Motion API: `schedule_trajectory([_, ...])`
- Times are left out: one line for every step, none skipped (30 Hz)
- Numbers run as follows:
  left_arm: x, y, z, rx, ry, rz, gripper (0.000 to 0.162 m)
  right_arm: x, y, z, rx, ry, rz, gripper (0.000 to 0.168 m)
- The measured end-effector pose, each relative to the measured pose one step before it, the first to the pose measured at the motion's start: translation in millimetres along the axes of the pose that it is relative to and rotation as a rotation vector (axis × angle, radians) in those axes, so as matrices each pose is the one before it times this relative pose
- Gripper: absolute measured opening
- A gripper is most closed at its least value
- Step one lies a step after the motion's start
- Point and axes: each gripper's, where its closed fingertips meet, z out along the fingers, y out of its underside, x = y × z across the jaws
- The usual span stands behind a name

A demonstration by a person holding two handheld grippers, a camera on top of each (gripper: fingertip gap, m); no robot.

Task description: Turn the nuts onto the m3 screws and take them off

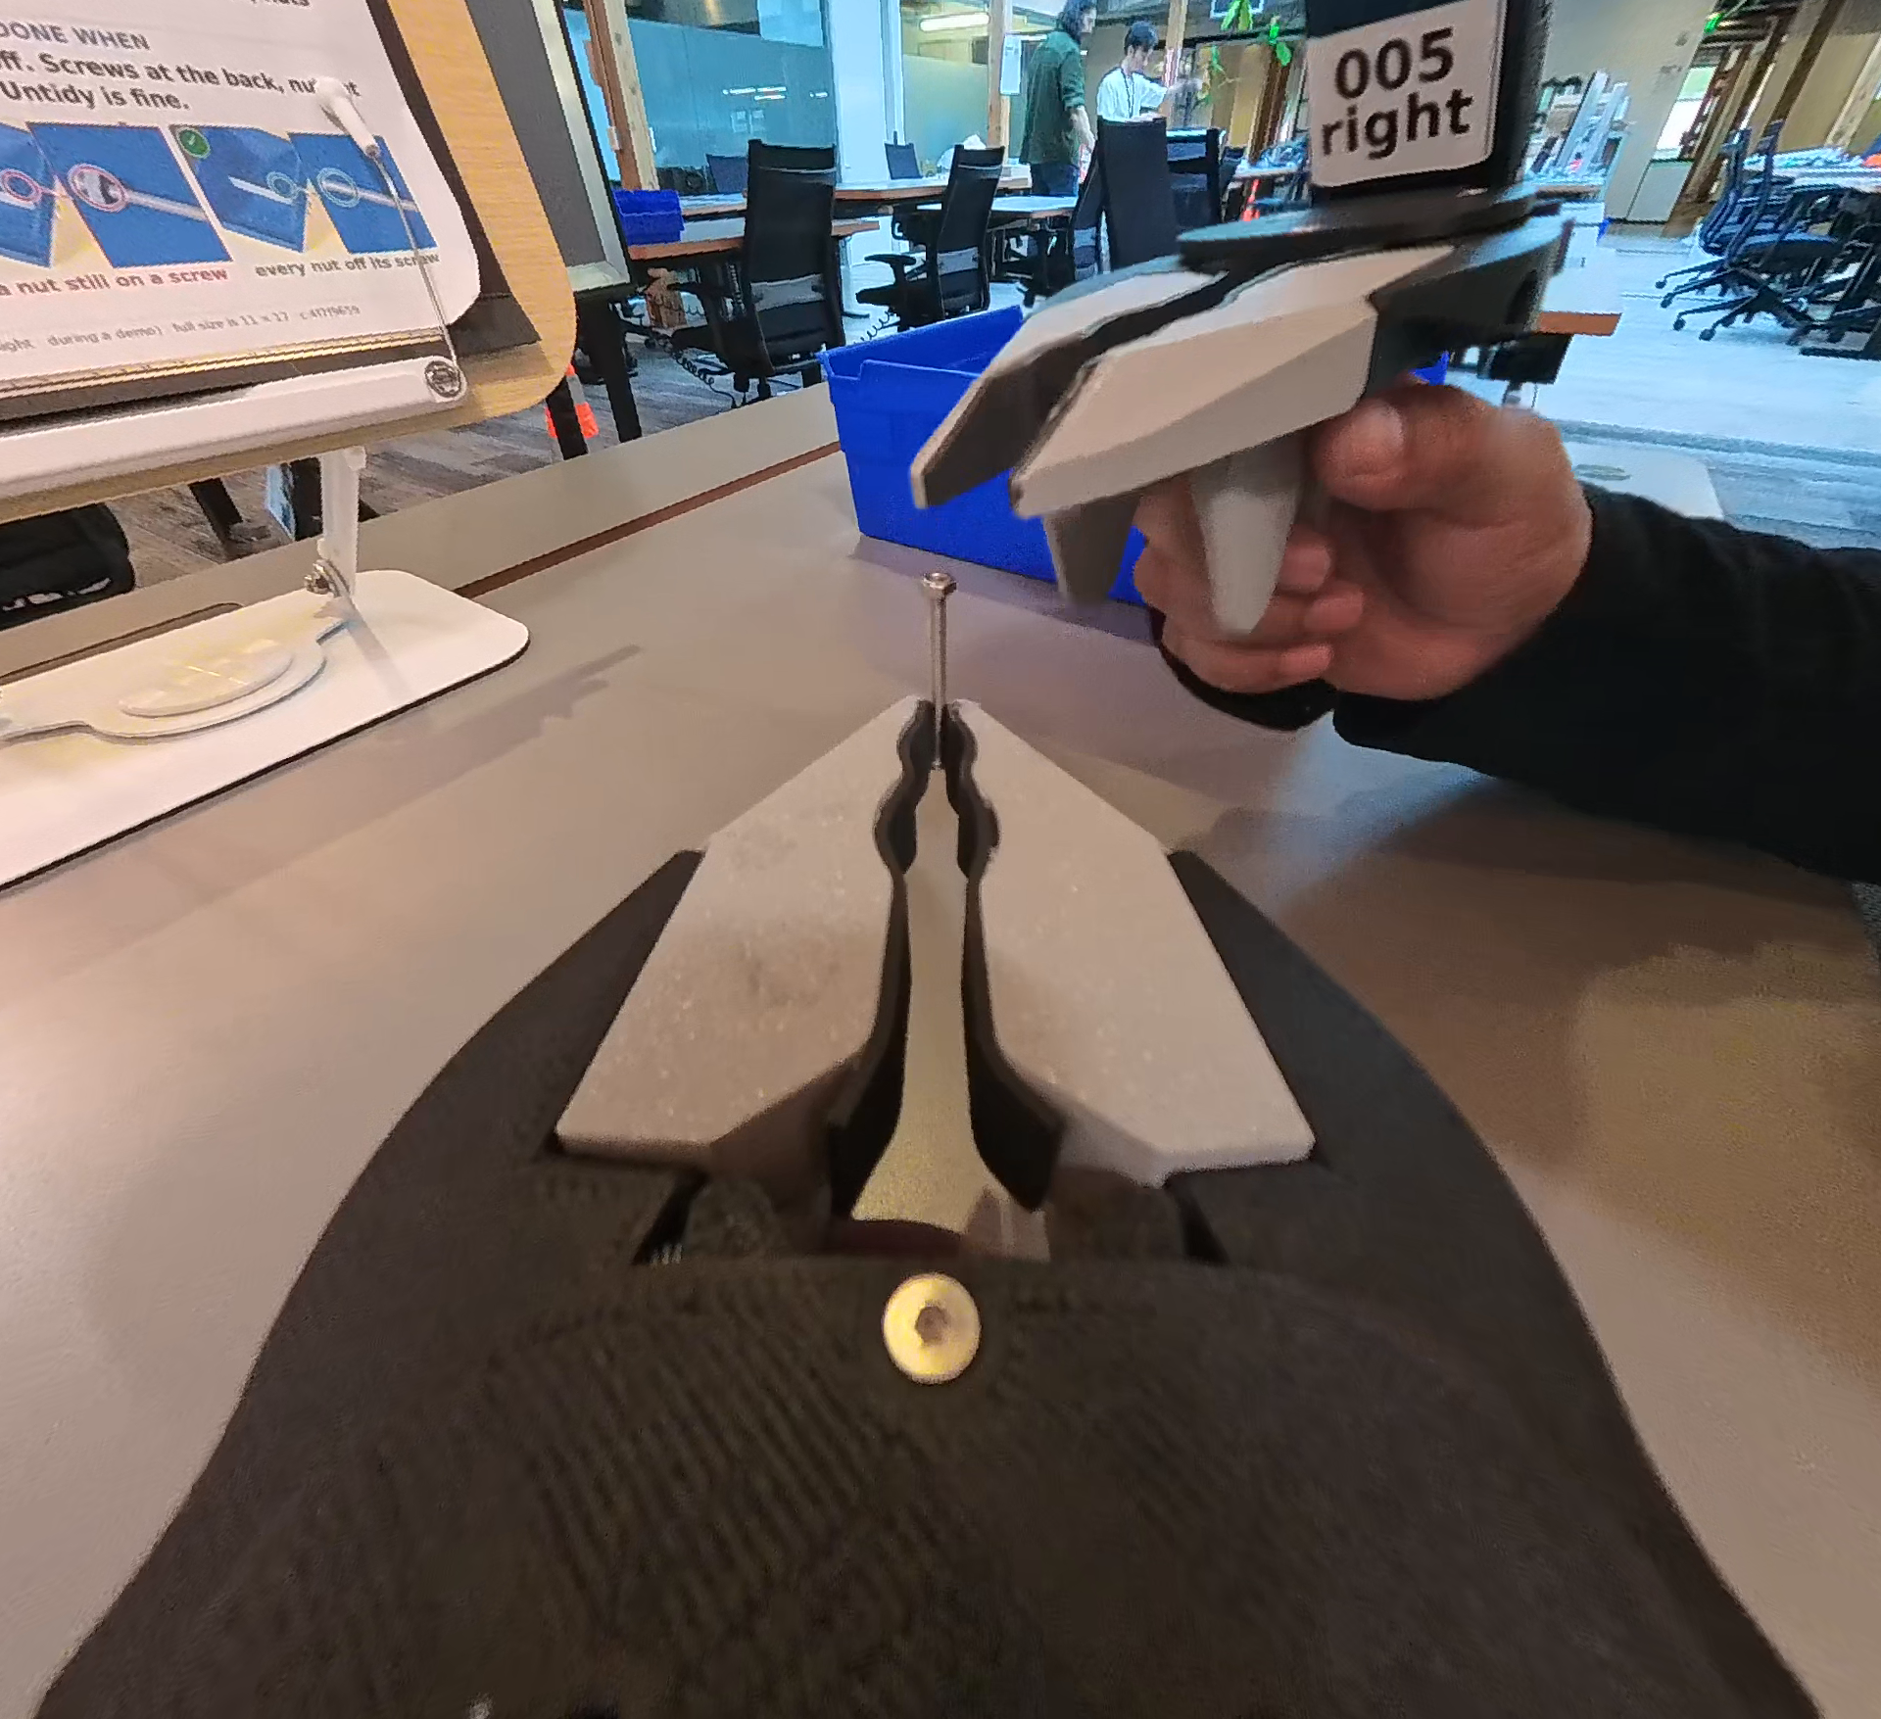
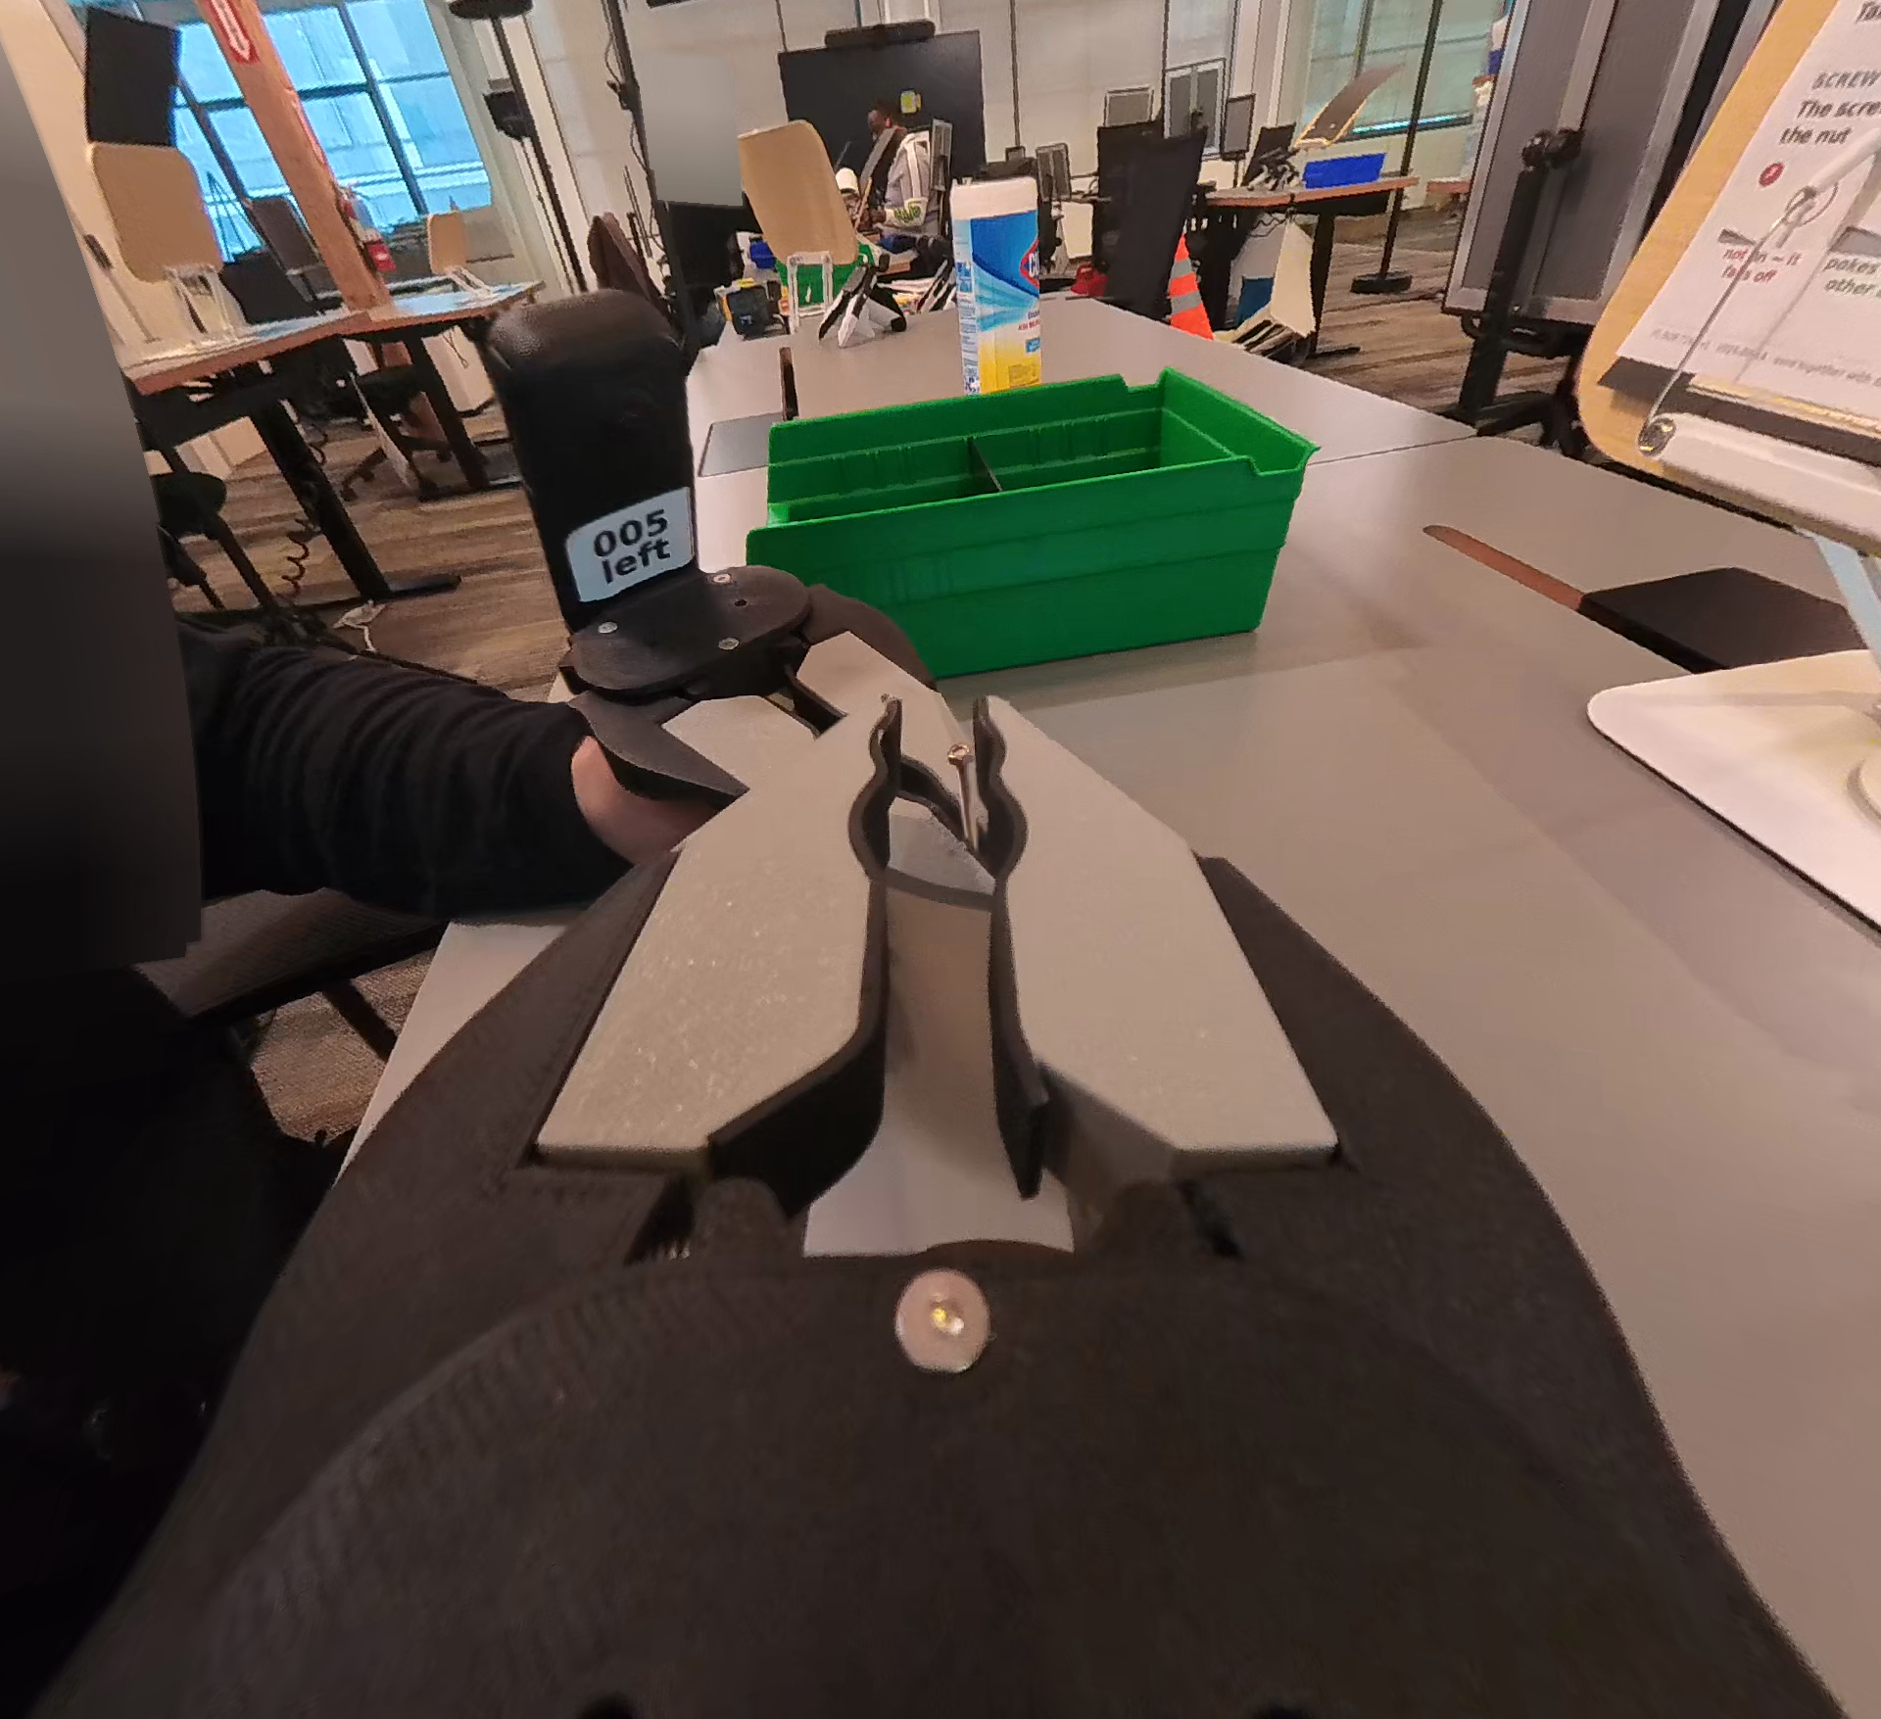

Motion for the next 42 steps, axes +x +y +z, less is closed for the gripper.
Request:
schedule_trajectory([0.08, 0.36, 0.16, -0.0013, 0.0015, -0.0011, 0.0, 0.93, -1.01, -2.88, 0.0025, 0.0002, -0.003, 0.011])
schedule_trajectory([0.35, 0.25, 0.11, -0.0011, 0.0027, -0.0013, 0.0, 1.74, -0.72, -2.93, 0.0014, 0.0032, -0.001, 0.011])
schedule_trajectory([0.29, 0.04, 0.06, -0.0003, 0.0015, -0.0005, 0.0, 1.34, -0.8, -2.78, 0.0024, -0.0014, 0.0, 0.011])
schedule_trajectory([0.5, 0.15, 0.02, -0.0004, 0.0027, 0.0002, 0.0, 0.3, -0.57, -2.22, 0.0009, -0.0096, 0.0023, 0.011])
schedule_trajectory([0.99, 0.09, 0.28, -0.0009, 0.0055, -0.0004, 0.0, -0.05, -0.09, -1.41, -0.0041, -0.0135, 0.0038, 0.012])
schedule_trajectory([0.93, 0.12, 0.16, -0.0002, 0.0046, 0.0005, 0.0, -0.29, 0.67, -0.44, -0.0087, -0.0153, 0.0029, 0.012])
schedule_trajectory([1.18, 0.01, 0.14, -0.0002, 0.0055, 0.0019, 0.0, -0.75, 1.08, 0.53, -0.012, -0.0168, 0.0004, 0.012])
schedule_trajectory([1.6, -0.03, 0.25, 0.0, 0.008, 0.0015, 0.0, -0.22, 1.43, 1.21, -0.0125, -0.0118, -0.0038, 0.012])
schedule_trajectory([1.11, -0.03, 0.08, 0.0001, 0.0051, 0.0014, 0.0, -0.7, 1.55, 1.72, -0.0127, -0.0135, -0.0068, 0.012])
schedule_trajectory([0.91, 0.14, 0.13, -0.0012, 0.0042, 0.0018, 0.0, -2.04, 1.42, 1.94, -0.0103, -0.0209, -0.0061, 0.012])
schedule_trajectory([1.16, 0.07, 0.04, -0.0006, 0.0065, 0.0003, 0.0, -2.32, 1.13, 1.84, -0.0076, -0.0229, -0.0032, 0.012])
schedule_trajectory([0.91, -0.2, -0.13, 0.0008, 0.0053, -0.0007, 0.0, -2.47, 0.9, 1.52, -0.0049, -0.0231, -0.0028, 0.013])
schedule_trajectory([0.66, -0.04, -0.07, 0.0003, 0.0035, 0.0001, 0.0, -1.44, 0.52, 1.09, -0.0025, -0.0171, -0.003, 0.012])
schedule_trajectory([0.74, -0.24, -0.03, 0.001, 0.0041, 0.0002, 0.0, -0.13, 0.6, 0.59, -0.0027, -0.008, -0.0027, 0.013])
schedule_trajectory([0.73, -0.57, -0.09, 0.0028, 0.0044, -0.0005, 0.0, 0.4, 0.78, 0.25, -0.0045, -0.0044, -0.0031, 0.012])
schedule_trajectory([0.67, -0.32, -0.07, 0.0017, 0.0033, -0.001, 0.0, 0.2, 0.65, 0.06, -0.004, -0.0049, -0.0026, 0.012])
schedule_trajectory([0.43, -0.33, -0.04, 0.0009, 0.0018, -0.0001, 0.0, 0.04, 0.47, -0.09, -0.0031, -0.0042, -0.0018, 0.012])
schedule_trajectory([0.49, -0.3, -0.01, 0.0007, 0.0017, 0.0008, 0.0, -0.53, 0.31, 0.08, -0.0019, -0.0069, -0.0019, 0.012])
schedule_trajectory([0.53, -0.12, 0.0, 0.0001, 0.0024, 0.0004, 0.0, -0.37, 0.28, 0.13, -0.0024, -0.0052, -0.0023, 0.011])
schedule_trajectory([0.47, -0.22, 0.0, 0.0001, 0.002, 0.0003, 0.0, -0.16, 0.45, 0.32, -0.0038, -0.0022, -0.0024, 0.011])
schedule_trajectory([0.49, -0.13, 0.1, 0.0001, 0.002, 0.0008, 0.0, -0.07, 0.24, 0.34, -0.0022, -0.0017, -0.0025, 0.011])
schedule_trajectory([0.52, -0.02, -0.04, -0.0006, 0.0024, 0.0004, 0.0, -0.33, 0.16, 0.47, -0.0017, -0.003, -0.0015, 0.01])
schedule_trajectory([0.24, 0.02, -0.01, -0.0002, 0.0006, 0.0009, 0.0, -0.11, 0.41, 0.68, -0.0032, -0.0015, -0.0001, 0.01])
schedule_trajectory([0.29, -0.08, -0.01, -0.0002, 0.0008, 0.0006, 0.0, -0.03, 0.6, 0.58, -0.0046, -0.0013, -0.0008, 0.009])
schedule_trajectory([0.21, 0.02, -0.06, -0.0001, 0.0019, -0.0011, 0.0, -0.21, 0.53, 0.62, -0.004, -0.0024, -0.0018, 0.009])
schedule_trajectory([0.09, -0.05, 0.07, 0.0004, 0.0009, -0.0008, 0.0, -0.25, 0.28, 0.59, -0.0029, -0.0025, -0.0014, 0.009])
schedule_trajectory([0.09, -0.11, -0.04, 0.0001, 0.0002, 0.0004, 0.0, -0.12, 0.07, 0.42, -0.001, -0.0009, -0.0015, 0.008])
schedule_trajectory([0.26, -0.04, 0.07, 0.0003, 0.001, 0.0001, 0.0, -0.04, -0.13, 0.27, -0.0001, -0.0009, -0.0013, 0.008])
schedule_trajectory([0.28, -0.03, 0.02, 0.0002, 0.0017, -0.0005, 0.0, -0.03, 0.22, 0.31, -0.0014, -0.0013, -0.0006, 0.008])
schedule_trajectory([0.26, 0.01, 0.04, -0.0001, 0.001, 0.0001, 0.0, -0.03, 0.25, 0.27, -0.0008, -0.0016, 0.0002, 0.008])
schedule_trajectory([0.23, -0.11, 0.05, 0.0001, 0.001, 0.0006, 0.0, -0.13, 0.02, 0.32, 0.0001, -0.0014, 0.0005, 0.008])
schedule_trajectory([0.47, 0.01, 0.0, -0.0001, 0.0018, 0.0001, 0.0, -0.07, 0.18, 0.33, -0.0011, -0.0012, 0.0002, 0.008])
schedule_trajectory([0.16, -0.2, 0.0, 0.0007, 0.0007, 0.0003, 0.0, 0.09, 0.03, 0.17, -0.0004, 0.0009, -0.0009, 0.008])
schedule_trajectory([-0.06, -0.25, -0.06, 0.0011, -0.0006, 0.0004, 0.0, 0.02, 0.03, 0.27, -0.0004, 0.0008, -0.0014, 0.007])
schedule_trajectory([0.01, -0.28, -0.13, 0.0014, -0.0001, -0.0002, 0.0, -0.18, 0.19, 0.07, -0.0007, -0.0002, -0.0006, 0.007])
schedule_trajectory([-0.18, -0.33, -0.16, 0.0018, -0.0005, -0.0004, 0.0, -0.02, 0.1, 0.11, -0.0001, 0.0004, -0.0003, 0.006])
schedule_trajectory([-0.28, -0.35, -0.15, 0.0012, -0.0017, 0.0008, 0.0, -0.24, 0.28, 0.17, 0.0002, 0.0, -0.0018, 0.004])
schedule_trajectory([-0.1, -0.04, -0.06, 0.0003, -0.0014, 0.0012, 0.0, 0.1, 0.17, 0.08, 0.0006, 0.004, -0.0033, 0.002])
schedule_trajectory([-0.24, -0.16, -0.11, 0.0005, -0.0017, 0.0006, 0.0, 0.14, 0.08, 0.23, 0.0002, 0.0043, -0.0033, 0.002])
schedule_trajectory([-0.55, -0.18, -0.05, 0.0006, -0.0032, 0.0009, 0.0, 0.35, -0.16, 0.19, 0.0013, 0.0054, -0.0013, 0.002])
schedule_trajectory([-0.49, -0.12, -0.12, 0.0002, -0.0033, 0.0011, 0.0, 0.45, -0.3, 0.19, 0.0016, 0.0066, -0.0005, 0.002])
schedule_trajectory([-0.42, -0.13, -0.12, 0.0003, -0.003, 0.0007, 0.0, 0.35, -0.14, 0.26, 0.001, 0.0059, -0.0003, 0.002])
